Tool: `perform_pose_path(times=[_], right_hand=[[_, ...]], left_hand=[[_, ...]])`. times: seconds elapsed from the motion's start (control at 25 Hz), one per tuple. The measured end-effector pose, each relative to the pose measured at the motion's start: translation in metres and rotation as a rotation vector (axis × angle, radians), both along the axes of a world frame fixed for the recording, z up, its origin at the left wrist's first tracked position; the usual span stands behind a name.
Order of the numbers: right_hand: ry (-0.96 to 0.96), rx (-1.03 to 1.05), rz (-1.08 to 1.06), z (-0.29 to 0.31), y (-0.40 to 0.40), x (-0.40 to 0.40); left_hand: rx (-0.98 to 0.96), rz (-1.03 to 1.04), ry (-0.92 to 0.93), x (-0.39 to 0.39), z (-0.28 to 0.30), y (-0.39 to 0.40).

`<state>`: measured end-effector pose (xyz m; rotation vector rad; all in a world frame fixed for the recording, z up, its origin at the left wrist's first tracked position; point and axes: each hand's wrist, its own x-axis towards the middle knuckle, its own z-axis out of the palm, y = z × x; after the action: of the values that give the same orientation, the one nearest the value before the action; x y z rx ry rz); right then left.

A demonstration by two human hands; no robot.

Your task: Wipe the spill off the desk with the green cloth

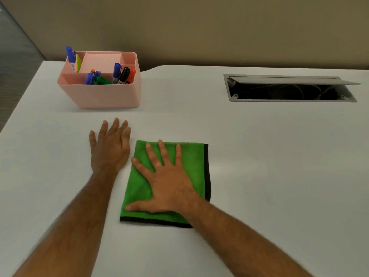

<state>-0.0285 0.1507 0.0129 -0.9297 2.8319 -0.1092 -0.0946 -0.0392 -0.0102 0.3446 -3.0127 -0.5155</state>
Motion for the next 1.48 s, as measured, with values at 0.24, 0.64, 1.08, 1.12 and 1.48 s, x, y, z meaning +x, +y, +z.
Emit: perform_pose_path(times=[0.24, 0.64, 1.08, 1.12, 1.48], right_hand=[[-0.011, 0.033, 0.070, 0.005, 0.046, 0.026], [-0.036, 0.122, -0.285, 0.010, 0.163, 0.021], [-0.116, 0.127, -0.359, 0.018, 0.165, 0.092], [-0.126, 0.131, -0.334, 0.020, 0.154, 0.098], [-0.087, -0.087, -0.178, 0.005, 0.041, 0.117]], left_hand=[[-0.002, -0.014, 0.017, 0.001, -0.001, -0.001], [-0.038, -0.002, 0.015, 0.012, 0.001, 0.004], [-0.095, -0.037, -0.090, 0.041, 0.000, 0.012], [-0.094, -0.036, -0.091, 0.045, 0.000, 0.014], [-0.041, -0.086, -0.088, 0.073, 0.004, 0.023]])
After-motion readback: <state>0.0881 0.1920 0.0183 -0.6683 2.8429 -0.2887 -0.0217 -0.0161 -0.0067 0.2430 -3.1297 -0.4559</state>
